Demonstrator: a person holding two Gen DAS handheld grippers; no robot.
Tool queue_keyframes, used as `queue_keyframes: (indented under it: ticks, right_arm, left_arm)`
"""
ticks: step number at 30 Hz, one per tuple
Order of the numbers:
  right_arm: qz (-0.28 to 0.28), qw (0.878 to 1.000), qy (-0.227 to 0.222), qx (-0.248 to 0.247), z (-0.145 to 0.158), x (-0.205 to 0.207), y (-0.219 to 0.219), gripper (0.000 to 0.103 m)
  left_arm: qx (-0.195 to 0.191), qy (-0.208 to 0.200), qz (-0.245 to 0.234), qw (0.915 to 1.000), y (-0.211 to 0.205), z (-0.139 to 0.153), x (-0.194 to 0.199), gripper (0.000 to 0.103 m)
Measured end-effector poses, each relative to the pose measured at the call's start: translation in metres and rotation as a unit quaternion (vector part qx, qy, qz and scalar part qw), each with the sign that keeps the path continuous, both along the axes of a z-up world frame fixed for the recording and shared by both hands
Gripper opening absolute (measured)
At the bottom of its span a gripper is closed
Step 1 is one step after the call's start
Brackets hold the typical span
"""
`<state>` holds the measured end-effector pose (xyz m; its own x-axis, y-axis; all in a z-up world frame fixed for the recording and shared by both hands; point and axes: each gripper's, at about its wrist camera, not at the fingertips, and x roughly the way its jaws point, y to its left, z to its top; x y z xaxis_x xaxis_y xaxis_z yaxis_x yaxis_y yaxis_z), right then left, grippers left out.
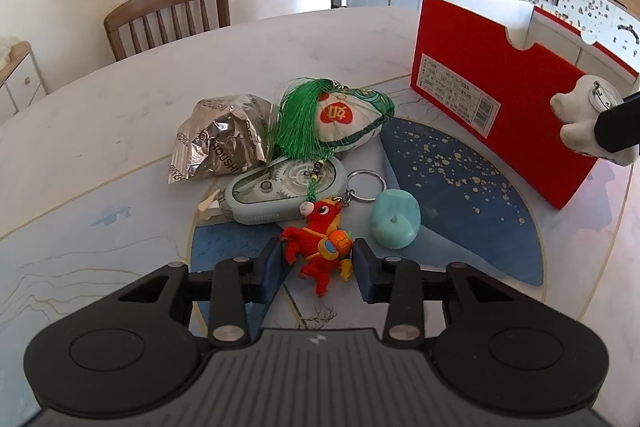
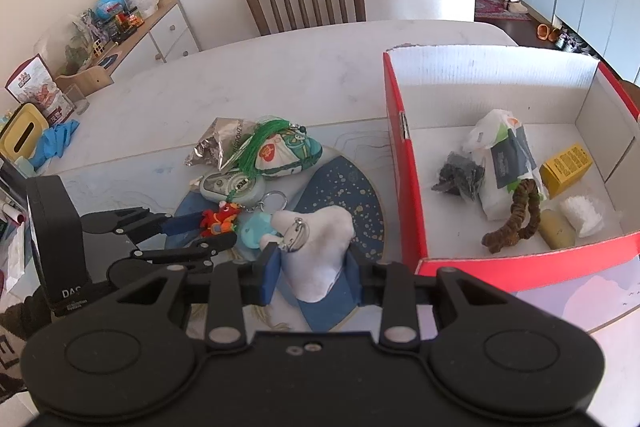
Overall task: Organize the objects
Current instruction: 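Grasp the red plush toy with the left tool while the right tool grasps the white plush tooth, then carry the red plush toy and white plush tooth with both tools into the red box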
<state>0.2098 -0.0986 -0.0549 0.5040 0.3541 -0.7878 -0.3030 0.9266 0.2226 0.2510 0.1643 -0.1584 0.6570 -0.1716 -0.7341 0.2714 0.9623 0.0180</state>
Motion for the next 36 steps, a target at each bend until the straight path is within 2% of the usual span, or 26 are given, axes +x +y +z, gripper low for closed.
queue_keyframes:
  ticks: [10, 20, 29, 36]
  right_arm:
    - [0.010, 1.000, -0.014, 0.009, 0.014, -0.002, -0.024, 0.033]
    - [0.019, 0.999, -0.036, 0.024, 0.032, 0.003, -0.066, 0.033]
    - [0.002, 0.998, -0.058, 0.011, 0.043, 0.023, -0.126, 0.033]
    - [-0.008, 0.998, -0.064, -0.003, 0.039, 0.042, -0.171, 0.033]
  left_arm:
    - [-0.032, -0.023, 0.034, 0.9986, 0.001, 0.041, -0.020, 0.031]
    - [-0.045, -0.057, 0.041, 0.9965, -0.028, 0.086, -0.037, 0.030]
    - [-0.077, -0.098, 0.022, 0.9919, -0.082, 0.140, -0.033, 0.030]
    - [-0.104, -0.117, -0.009, 0.9876, -0.139, 0.168, -0.013, 0.030]
